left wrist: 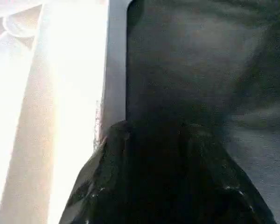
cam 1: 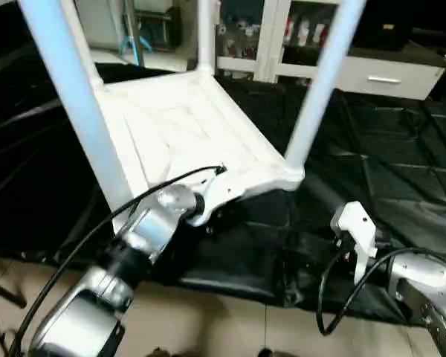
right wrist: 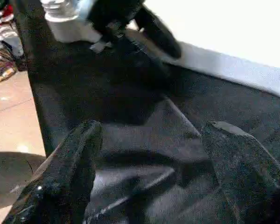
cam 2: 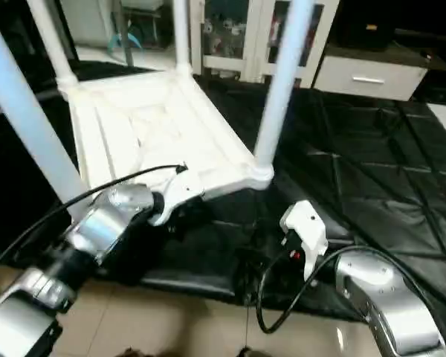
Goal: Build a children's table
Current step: Rotate table base
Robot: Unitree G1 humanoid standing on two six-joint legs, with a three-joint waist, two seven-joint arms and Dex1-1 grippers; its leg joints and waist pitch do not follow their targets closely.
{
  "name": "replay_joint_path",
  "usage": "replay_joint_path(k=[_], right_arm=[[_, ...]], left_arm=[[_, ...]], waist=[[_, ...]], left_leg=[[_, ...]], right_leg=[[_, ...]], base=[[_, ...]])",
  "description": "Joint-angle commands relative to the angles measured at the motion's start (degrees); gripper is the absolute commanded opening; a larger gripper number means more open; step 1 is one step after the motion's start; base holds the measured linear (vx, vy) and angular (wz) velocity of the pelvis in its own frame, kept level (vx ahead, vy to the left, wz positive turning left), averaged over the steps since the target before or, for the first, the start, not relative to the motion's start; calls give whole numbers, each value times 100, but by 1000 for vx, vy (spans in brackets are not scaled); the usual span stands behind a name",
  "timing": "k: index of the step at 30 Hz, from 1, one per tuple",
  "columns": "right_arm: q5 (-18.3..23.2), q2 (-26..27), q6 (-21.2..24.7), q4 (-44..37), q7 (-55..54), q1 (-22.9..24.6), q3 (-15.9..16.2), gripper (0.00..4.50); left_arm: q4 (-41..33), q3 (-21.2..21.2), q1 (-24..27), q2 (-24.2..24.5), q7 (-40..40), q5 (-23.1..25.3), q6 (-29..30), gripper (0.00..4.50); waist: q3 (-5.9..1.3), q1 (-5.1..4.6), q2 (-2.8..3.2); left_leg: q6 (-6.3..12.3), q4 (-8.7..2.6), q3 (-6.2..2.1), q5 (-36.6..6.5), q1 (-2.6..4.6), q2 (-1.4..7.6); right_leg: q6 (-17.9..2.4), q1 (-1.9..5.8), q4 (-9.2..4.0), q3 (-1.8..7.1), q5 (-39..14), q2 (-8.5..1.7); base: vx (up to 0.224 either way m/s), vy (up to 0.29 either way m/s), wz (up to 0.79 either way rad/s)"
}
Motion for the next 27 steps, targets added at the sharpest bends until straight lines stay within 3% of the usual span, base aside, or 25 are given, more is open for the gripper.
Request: replay_joint_path(k=[1,6,7,9,10,11,12,13,14,17,18,19,20,21,23,24,25,27], right_arm=[[-25,-24,-24,-12,-50,1,-37,368],[-108,38,-58,52,-153,-50,-20,368],[-119,51,-67,54,-173,-51,-18,368],[-100,75,-57,21,-182,-41,-8,368],[-98,82,-54,-3,-188,-28,2,368],[-85,96,-55,-32,-199,-8,8,368],[-82,98,-55,-37,-202,-5,8,368],[-58,122,-64,-66,-220,22,-1,368],[-55,130,-68,-73,-227,30,-4,368],[-14,204,-108,-118,-280,80,-74,368],[1,229,-121,-126,-300,87,-98,368],[34,291,-149,-142,-348,86,-135,368],[56,340,-172,-154,-389,85,-158,368],[82,399,-199,-175,-441,88,-184,368],[91,498,-229,-223,-556,90,-211,368],[117,552,-244,-243,-595,96,-225,368],[140,634,-274,-271,-654,110,-242,368],[186,731,-313,-324,-694,155,-246,368]], left_arm=[[473,84,-307,-104,662,190,-229,183],[1552,146,-912,-513,2001,380,-922,183],[1682,209,-982,-594,2195,335,-1085,183],[1827,319,-1051,-727,2297,205,-1546,183],[1818,450,-1026,-808,2162,27,-1739,183],[1583,817,-863,-986,1711,-495,-1867,183],[1535,873,-831,-1012,1630,-581,-1888,183],[919,1174,-452,-1134,897,-1209,-1928,183],[814,1219,-373,-1154,753,-1344,-1947,183],[-363,1303,329,-1059,8,-2152,-1659,183],[-665,1304,496,-1016,-92,-2310,-1552,183],[-1153,1294,759,-876,-166,-2518,-1382,183],[-1470,1282,933,-767,-203,-2628,-1318,183],[-1798,1291,1130,-653,-268,-2739,-1300,183],[-2296,1427,1435,-508,-461,-2954,-1152,183],[-2487,1515,1561,-456,-532,-3055,-1051,183],[-2828,1634,1789,-325,-721,-3302,-755,183],[-3298,1740,2147,-47,-1071,-3695,-392,183]], waist=[[-395,10,-125],[-409,13,-141],[-419,25,-143],[-426,35,-142],[-438,55,-112],[-436,61,-120],[-444,83,-115],[-459,116,-84],[-464,126,-84],[-500,153,-42],[-499,141,-43],[-509,164,16],[-459,145,27],[-460,151,49],[-415,110,39],[-415,110,39],[-393,111,93],[-370,83,96]], left_leg=[[254,-449,-96,-1773,33,57],[340,-414,-96,-1718,29,42],[375,-423,-111,-1639,-5,49],[428,-419,-105,-1565,2,57],[454,-415,-99,-1491,11,61],[471,-414,-94,-1460,12,67],[487,-411,-87,-1354,-3,68],[515,-410,-81,-1259,21,93],[601,-407,-72,-1104,-11,103],[737,-367,-50,-891,31,122],[818,-363,-44,-792,11,124],[829,-355,-50,-751,43,144],[819,-373,-21,-946,35,128],[741,-382,-34,-1086,62,149],[472,-435,-31,-1531,68,139],[472,-435,-31,-1531,68,139],[233,-455,-29,-1840,141,145],[121,-498,-47,-2031,116,137]], right_leg=[[-295,286,-482,63,-3091,-81],[-266,272,-506,35,-3050,-63],[-321,313,-476,31,-2902,-78],[-420,308,-466,40,-2704,-79],[-517,311,-437,51,-2515,-86],[-584,313,-432,56,-2418,-90],[-776,347,-395,65,-2179,-117],[-945,332,-347,84,-1878,-118],[-1161,349,-289,96,-1476,-108],[-1435,350,-194,115,-907,-106],[-1516,361,-167,115,-704,-93],[-1586,370,-118,126,-563,-108],[-1533,341,-189,125,-807,-78],[-1510,349,-175,130,-918,-95],[-1217,348,-261,126,-1745,-85],[-1217,348,-261,126,-1745,-85],[-1050,285,-299,134,-2155,-66],[-916,285,-331,139,-2377,-45]], base=[[0,0,0],[0,0,0],[0,0,0],[0,0,0],[0,0,0],[0,0,0],[0,0,0],[0,0,0],[0,0,0],[61,1,1],[54,-12,1],[0,0,0],[0,0,0],[0,0,0],[0,0,0],[0,0,0],[0,0,0],[0,0,0]])
